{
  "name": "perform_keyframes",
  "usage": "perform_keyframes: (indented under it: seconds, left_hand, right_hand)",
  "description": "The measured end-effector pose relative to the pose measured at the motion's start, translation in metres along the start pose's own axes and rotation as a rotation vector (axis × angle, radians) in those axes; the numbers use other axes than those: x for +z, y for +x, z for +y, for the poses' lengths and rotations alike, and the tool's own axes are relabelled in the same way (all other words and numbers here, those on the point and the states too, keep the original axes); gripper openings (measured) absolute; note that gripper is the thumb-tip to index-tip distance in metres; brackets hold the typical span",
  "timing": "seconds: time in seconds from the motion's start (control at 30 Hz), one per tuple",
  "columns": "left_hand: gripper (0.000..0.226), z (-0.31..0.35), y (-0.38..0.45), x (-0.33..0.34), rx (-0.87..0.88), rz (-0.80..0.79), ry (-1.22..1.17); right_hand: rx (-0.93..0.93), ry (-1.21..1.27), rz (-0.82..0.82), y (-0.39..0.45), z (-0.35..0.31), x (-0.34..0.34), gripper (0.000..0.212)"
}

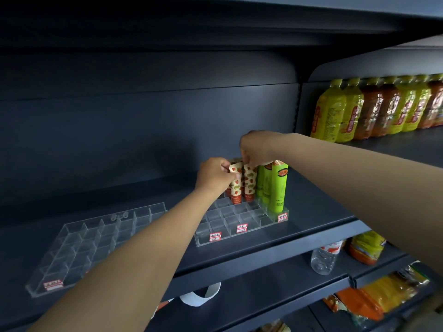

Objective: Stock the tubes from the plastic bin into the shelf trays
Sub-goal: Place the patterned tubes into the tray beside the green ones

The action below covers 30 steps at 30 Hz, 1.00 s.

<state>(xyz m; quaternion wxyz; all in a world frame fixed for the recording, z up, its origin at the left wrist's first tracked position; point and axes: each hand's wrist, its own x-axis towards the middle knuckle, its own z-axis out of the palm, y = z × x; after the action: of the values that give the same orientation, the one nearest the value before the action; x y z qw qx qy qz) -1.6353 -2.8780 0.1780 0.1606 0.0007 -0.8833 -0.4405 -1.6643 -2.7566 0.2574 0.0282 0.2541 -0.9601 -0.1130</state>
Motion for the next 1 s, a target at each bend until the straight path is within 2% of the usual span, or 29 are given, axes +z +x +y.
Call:
perform_keyframes:
  seconds: [0.17,0.37,0.67,0.83,1.0]
  left_hand:
    - [0.025,0.005,0.000,-0.006,0.027,-0.016,0.041]
    - [0.041,0.012,0.001,-0.017,0.076,-0.011,0.155]
    - [0.082,0.039,-0.003,-0.047,0.188,-0.055,0.529]
    - [0.089,0.056,-0.021,-0.067,0.239,-0.017,0.725]
    - [0.091,0.067,-0.050,-0.081,0.274,0.030,0.807]
  right_hand:
    - [0.016,0.058,0.006,-0.003,0.002,-0.002,0.013]
    - [-0.011,0.114,0.047,-0.006,0.005,-0.010,0.022]
    - [-0.012,-0.005,0.131,-0.032,0.010,-0.034,0.072]
    - [0.026,-0.066,0.145,-0.058,0.008,-0.046,0.092]
    - [0.040,-0.066,0.223,-0.092,0.001,-0.046,0.098]
